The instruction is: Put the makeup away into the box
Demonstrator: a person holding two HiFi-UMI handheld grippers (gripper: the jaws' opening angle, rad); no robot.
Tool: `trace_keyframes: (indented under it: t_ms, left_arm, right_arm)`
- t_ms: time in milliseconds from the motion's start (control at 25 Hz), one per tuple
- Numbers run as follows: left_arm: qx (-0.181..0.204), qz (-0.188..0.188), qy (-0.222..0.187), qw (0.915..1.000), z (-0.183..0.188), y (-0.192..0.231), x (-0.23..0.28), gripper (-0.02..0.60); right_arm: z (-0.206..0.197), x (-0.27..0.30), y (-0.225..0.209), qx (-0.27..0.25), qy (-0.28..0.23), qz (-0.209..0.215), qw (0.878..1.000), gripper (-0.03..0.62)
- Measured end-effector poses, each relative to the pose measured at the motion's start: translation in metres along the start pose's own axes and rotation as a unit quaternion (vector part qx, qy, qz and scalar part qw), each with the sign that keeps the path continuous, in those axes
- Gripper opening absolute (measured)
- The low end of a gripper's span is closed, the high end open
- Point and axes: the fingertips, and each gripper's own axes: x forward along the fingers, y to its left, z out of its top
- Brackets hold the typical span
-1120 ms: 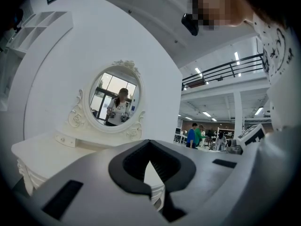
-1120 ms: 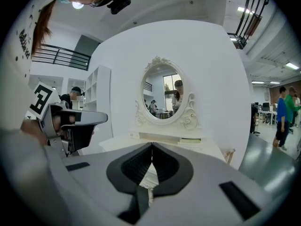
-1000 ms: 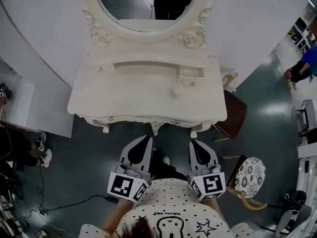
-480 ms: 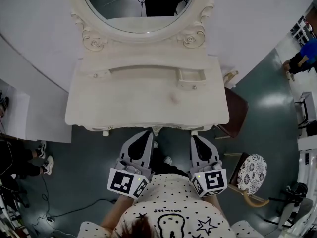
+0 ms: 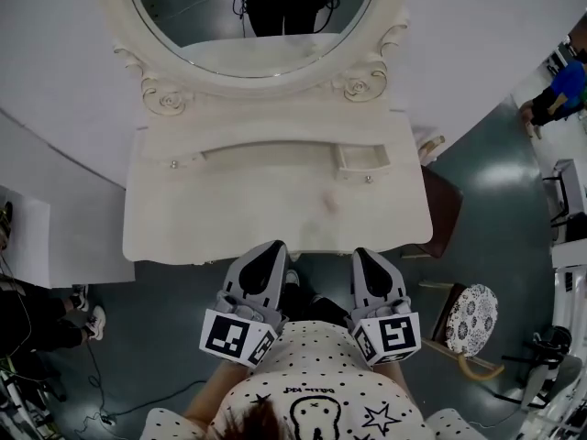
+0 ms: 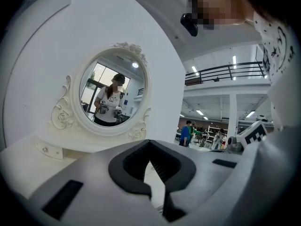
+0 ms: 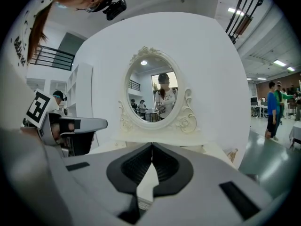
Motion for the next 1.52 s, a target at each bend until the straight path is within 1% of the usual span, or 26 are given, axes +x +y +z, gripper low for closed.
trace_keyframes:
  t_ms: [160,360,520,640,880,1160,1320,1520]
  left_arm:
    - [-0.004,-0.003,0.01,0.9999,-0.004,0.012,0.008,-0.005]
    - [-0.011,0.005,0.017,0.9998,-0.007,0.02,0.02,-0.005]
    - [-0.011,0.017,0.017,0.9996,-0.005,0.023,0.035,-0.005]
    - [-0.01,0.029,0.011,0.9995,-0.001,0.024,0.051,-0.005]
    - [-0.007,0.042,-0.004,0.9991,0.007,0.013,0.083,-0.005]
    - [-0.01,0.06,-0.011,0.9981,0.0,0.0,0.109,-0.005]
    - [-0.012,0.062,-0.01,0.9979,-0.001,-0.003,0.116,-0.005]
    - [-0.011,0.059,-0.007,0.9981,0.0,0.001,0.116,-0.005]
  right_arm:
    - [-0.004,0.011,-0.002,0.005,0.01,-0.008,1.0,0.008]
    - [-0.005,0.024,-0.012,0.008,0.018,-0.012,1.0,0.008]
    - [-0.001,0.036,-0.026,0.007,0.021,-0.002,1.0,0.008]
    - [0.005,0.046,-0.04,0.001,0.022,0.011,1.0,0.008]
    - [0.021,0.062,-0.073,-0.008,0.013,0.028,0.999,0.008]
    - [0.021,0.073,-0.102,-0.014,0.016,0.049,0.999,0.008]
    - [0.018,0.077,-0.107,-0.009,0.021,0.052,0.998,0.008]
    - [0.018,0.081,-0.102,-0.017,0.023,0.055,0.998,0.008]
